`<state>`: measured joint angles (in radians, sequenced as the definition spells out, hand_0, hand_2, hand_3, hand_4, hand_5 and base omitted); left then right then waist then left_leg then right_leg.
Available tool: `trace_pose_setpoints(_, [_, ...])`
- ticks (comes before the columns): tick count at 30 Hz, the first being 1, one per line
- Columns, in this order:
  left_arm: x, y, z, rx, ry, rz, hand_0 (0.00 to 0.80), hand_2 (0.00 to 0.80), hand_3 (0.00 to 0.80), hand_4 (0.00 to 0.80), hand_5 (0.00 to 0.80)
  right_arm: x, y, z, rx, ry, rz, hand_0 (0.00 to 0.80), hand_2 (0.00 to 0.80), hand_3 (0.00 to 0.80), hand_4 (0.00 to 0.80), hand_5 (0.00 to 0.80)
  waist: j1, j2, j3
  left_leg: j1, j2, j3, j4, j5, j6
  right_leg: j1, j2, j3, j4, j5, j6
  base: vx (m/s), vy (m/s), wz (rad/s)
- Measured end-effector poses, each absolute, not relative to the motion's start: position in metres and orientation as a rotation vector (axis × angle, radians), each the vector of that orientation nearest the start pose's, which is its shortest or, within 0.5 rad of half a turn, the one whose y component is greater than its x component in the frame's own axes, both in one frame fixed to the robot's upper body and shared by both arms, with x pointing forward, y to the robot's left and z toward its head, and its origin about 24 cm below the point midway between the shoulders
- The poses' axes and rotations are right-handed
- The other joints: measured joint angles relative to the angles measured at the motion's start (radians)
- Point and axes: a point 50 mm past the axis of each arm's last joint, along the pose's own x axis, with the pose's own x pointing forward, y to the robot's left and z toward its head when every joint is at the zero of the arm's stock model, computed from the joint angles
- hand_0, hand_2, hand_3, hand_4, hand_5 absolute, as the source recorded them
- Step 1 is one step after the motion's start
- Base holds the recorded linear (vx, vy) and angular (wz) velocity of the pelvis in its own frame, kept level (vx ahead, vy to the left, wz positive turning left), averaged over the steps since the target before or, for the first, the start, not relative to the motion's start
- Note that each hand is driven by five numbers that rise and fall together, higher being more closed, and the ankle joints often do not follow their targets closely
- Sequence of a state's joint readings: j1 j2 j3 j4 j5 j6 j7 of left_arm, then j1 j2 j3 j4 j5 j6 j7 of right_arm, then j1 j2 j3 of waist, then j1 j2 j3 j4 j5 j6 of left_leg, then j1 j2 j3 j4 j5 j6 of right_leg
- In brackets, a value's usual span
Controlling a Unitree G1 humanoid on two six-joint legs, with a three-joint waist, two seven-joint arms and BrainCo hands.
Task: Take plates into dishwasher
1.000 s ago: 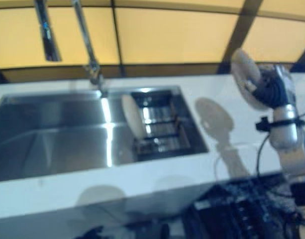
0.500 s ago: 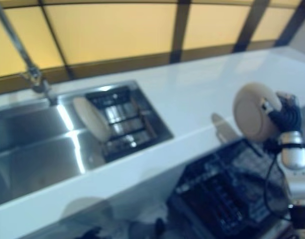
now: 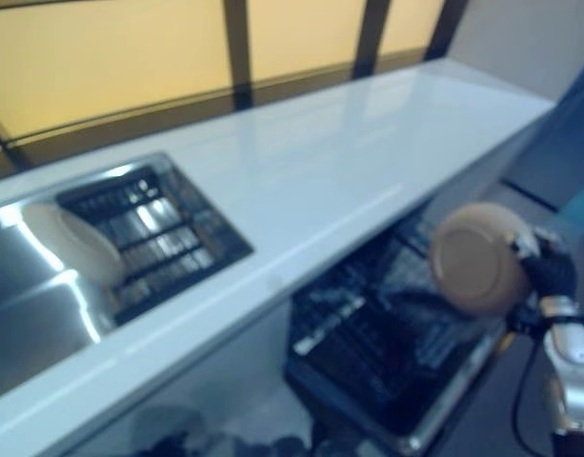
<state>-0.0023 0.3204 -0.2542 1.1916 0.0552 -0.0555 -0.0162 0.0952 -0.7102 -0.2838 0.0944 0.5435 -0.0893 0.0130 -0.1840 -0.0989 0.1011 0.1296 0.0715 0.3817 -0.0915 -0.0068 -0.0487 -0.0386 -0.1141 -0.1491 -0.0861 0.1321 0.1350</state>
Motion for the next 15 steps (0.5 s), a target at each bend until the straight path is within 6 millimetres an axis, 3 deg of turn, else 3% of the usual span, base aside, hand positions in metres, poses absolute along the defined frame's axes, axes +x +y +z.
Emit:
trace_pose_setpoints(7, [0.097, 0.254, -0.152, 0.472, 1.172, -0.09, 0.0, 0.0, 0.0, 0.0, 0.0, 0.22, -0.325, 0.074, -0.111, 0.054, -0.181, 0.8, 0.8, 0.8, 0.8, 0.8, 0.0, -0.01, -0.003, -0.001, 0.001, -0.003, 0.001, 0.0, -0.009, 0.0, 0.003, -0.003, 0.002, 0.016, -0.007, 0.013, -0.126, 0.01])
trace_pose_setpoints(15, [0.104, 0.251, -0.15, 0.473, 1.135, -0.098, 0.0, 0.0, 0.0, 0.0, 0.0, 0.229, -0.282, 0.042, -0.11, 0.187, -0.013, 0.8, 0.8, 0.8, 0.8, 0.8, 0.012, -0.009, -0.001, -0.005, 0.0, -0.019, 0.001, 0.002, -0.015, 0.005, 0.003, -0.001, 0.002, 0.026, -0.027, 0.008, -0.133, 0.06])
